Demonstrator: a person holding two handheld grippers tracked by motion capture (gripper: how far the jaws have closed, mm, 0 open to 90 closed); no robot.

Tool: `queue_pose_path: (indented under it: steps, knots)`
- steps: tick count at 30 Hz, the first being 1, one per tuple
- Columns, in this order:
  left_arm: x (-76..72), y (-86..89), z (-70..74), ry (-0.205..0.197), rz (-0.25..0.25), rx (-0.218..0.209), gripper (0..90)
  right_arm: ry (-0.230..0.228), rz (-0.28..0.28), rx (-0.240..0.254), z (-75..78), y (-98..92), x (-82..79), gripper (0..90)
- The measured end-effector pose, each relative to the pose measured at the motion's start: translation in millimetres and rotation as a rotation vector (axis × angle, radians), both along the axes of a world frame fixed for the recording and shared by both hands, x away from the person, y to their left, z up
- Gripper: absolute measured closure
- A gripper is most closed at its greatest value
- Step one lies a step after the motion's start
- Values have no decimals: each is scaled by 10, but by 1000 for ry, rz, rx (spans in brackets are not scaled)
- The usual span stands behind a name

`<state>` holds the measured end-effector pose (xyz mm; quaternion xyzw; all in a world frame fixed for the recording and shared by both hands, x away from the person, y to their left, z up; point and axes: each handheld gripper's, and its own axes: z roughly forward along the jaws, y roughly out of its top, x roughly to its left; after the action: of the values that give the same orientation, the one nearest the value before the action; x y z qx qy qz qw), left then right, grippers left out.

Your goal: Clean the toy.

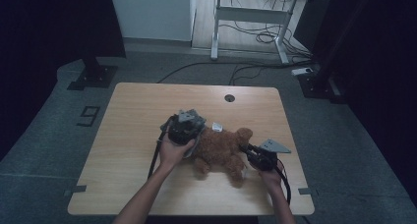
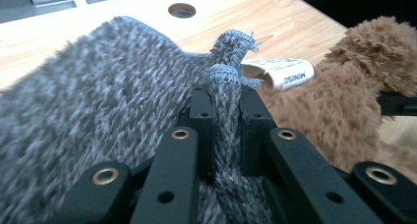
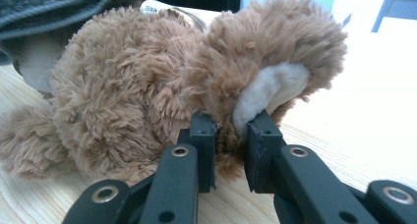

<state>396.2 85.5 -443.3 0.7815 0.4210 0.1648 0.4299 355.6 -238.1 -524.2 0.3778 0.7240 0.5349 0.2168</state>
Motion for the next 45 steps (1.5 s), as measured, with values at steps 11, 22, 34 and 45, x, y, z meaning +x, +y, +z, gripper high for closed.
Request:
queue_pose_path:
  steps: [11, 22, 34, 45]
  knots:
    - [-97, 555, -16, -51, 133, 42, 792, 4, -7, -5, -13, 7, 2, 769]
    - [-73, 544, 100, -63, 113, -23, 791, 0, -11, -6, -18, 11, 16, 769]
    - [304, -236, 78, 25, -8, 24, 783, -22, -9, -15, -6, 5, 46, 769]
    - [147, 358, -41, 3, 75, 24, 789, -25, 4, -14, -3, 3, 42, 767]
